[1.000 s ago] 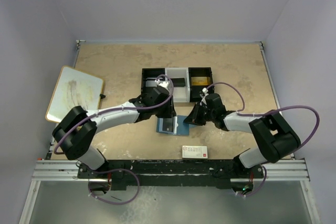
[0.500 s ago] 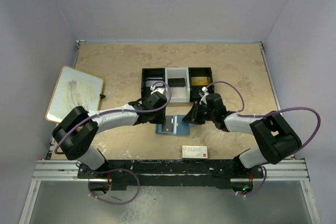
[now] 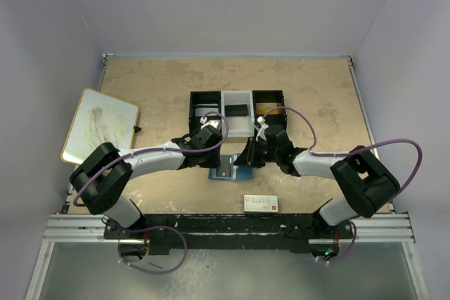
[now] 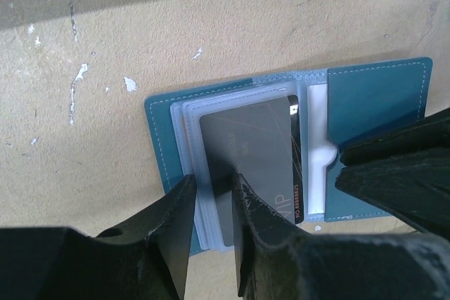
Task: Take the credit cards out of the card holder
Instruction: Remove the credit card from the card holder.
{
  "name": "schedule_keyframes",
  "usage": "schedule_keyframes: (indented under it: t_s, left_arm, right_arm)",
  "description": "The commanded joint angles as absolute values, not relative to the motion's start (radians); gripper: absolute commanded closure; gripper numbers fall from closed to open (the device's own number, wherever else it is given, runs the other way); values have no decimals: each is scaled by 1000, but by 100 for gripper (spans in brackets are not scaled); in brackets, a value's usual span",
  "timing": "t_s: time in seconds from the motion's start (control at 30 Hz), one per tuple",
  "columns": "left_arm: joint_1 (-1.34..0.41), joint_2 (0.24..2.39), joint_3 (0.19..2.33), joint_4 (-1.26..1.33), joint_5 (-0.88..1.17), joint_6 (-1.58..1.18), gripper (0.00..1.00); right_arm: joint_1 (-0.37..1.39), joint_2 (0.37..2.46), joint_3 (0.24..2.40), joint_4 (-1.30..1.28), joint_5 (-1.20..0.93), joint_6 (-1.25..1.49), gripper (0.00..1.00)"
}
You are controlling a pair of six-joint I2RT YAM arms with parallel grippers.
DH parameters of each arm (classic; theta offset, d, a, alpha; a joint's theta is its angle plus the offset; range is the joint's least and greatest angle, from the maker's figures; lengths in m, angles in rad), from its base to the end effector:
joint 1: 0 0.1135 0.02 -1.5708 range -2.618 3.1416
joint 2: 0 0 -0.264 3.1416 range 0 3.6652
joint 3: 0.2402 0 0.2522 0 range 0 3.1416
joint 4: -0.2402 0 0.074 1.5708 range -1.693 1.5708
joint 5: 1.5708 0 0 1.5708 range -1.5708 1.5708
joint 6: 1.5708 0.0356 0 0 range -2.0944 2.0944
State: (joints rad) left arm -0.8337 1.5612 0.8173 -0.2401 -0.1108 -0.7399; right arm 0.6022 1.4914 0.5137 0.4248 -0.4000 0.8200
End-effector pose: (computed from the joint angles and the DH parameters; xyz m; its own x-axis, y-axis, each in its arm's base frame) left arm 0.2038 -0.2187 0.1647 -0.8818 -0.0256 -0.4710 0.1357 0.9425 -0.3053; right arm 0.2201 0.1681 0.1510 -0.8764 0.2148 -0.4310 -0.2258 0.6073 0.7617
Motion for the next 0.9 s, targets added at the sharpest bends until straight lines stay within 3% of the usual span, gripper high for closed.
schedule_keyframes:
  t_s: [0.0,0.6,0.87]
  left_arm:
    - [-838,1553,796,-215,-102,-741,75]
    - [-838,1557,779,-192,-80,-760,77]
    - [-838,1556,770,-195,-90,-763,78]
  right_arm:
    - [627,1531,560,455,-395,814,75]
    - [642,1664,597,515,-460,829,76]
    - [641,1662,594,489,-448,856,100]
